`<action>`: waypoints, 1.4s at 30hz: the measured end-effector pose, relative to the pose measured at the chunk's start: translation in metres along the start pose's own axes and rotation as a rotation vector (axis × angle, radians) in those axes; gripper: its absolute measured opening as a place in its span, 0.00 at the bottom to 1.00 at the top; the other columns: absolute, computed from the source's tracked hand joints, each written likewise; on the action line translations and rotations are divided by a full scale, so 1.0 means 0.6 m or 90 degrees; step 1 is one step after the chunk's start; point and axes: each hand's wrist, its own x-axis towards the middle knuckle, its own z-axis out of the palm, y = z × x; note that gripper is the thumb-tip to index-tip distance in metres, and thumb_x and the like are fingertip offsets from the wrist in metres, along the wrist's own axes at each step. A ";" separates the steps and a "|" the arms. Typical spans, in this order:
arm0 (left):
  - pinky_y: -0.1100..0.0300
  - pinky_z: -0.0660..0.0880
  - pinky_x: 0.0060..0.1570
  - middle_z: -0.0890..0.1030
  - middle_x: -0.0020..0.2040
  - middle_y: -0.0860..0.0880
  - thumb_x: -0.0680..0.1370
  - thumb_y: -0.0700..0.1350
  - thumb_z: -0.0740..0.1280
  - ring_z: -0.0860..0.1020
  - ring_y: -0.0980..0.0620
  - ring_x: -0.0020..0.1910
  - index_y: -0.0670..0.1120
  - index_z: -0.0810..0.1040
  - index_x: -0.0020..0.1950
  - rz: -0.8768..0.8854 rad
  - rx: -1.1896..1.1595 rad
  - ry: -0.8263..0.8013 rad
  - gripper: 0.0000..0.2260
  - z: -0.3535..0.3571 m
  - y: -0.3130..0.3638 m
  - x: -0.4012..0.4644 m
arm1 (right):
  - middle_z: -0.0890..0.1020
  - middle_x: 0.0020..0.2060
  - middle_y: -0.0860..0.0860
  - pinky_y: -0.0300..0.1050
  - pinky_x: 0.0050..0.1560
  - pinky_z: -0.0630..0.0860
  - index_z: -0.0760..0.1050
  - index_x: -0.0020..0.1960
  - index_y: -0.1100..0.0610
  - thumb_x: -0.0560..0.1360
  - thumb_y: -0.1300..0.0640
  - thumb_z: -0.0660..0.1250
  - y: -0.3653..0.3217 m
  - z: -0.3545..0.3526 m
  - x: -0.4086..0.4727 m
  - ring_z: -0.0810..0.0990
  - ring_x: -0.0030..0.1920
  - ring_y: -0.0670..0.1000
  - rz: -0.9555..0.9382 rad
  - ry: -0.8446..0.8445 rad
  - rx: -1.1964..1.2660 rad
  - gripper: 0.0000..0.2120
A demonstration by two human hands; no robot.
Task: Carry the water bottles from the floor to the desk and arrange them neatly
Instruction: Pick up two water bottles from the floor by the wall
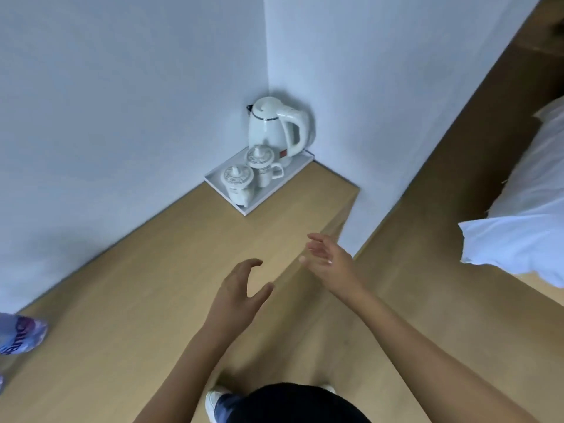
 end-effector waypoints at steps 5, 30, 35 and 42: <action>0.65 0.67 0.56 0.78 0.57 0.56 0.76 0.47 0.72 0.75 0.57 0.59 0.46 0.76 0.63 0.081 -0.017 -0.076 0.17 0.147 0.149 0.054 | 0.78 0.55 0.47 0.42 0.62 0.74 0.72 0.63 0.48 0.76 0.59 0.72 0.072 -0.206 -0.050 0.77 0.61 0.50 0.043 0.122 0.053 0.18; 0.64 0.65 0.57 0.75 0.66 0.55 0.78 0.53 0.68 0.71 0.57 0.67 0.51 0.72 0.68 0.273 0.018 -0.412 0.19 0.739 0.762 0.544 | 0.81 0.57 0.50 0.46 0.58 0.78 0.73 0.66 0.50 0.75 0.56 0.73 0.242 -0.988 0.106 0.81 0.57 0.48 0.179 0.524 0.146 0.21; 0.64 0.66 0.59 0.75 0.67 0.53 0.78 0.53 0.68 0.72 0.55 0.68 0.50 0.72 0.68 0.264 0.025 -0.404 0.19 0.797 0.852 0.667 | 0.81 0.57 0.50 0.28 0.45 0.75 0.74 0.66 0.50 0.76 0.56 0.72 0.240 -1.121 0.213 0.81 0.55 0.46 0.178 0.511 0.138 0.20; 0.64 0.67 0.59 0.78 0.62 0.49 0.78 0.52 0.68 0.74 0.52 0.66 0.48 0.73 0.66 0.236 0.032 -0.389 0.19 0.915 0.967 0.842 | 0.80 0.58 0.50 0.29 0.43 0.75 0.72 0.68 0.52 0.77 0.56 0.71 0.270 -1.314 0.396 0.79 0.51 0.42 0.176 0.454 0.149 0.21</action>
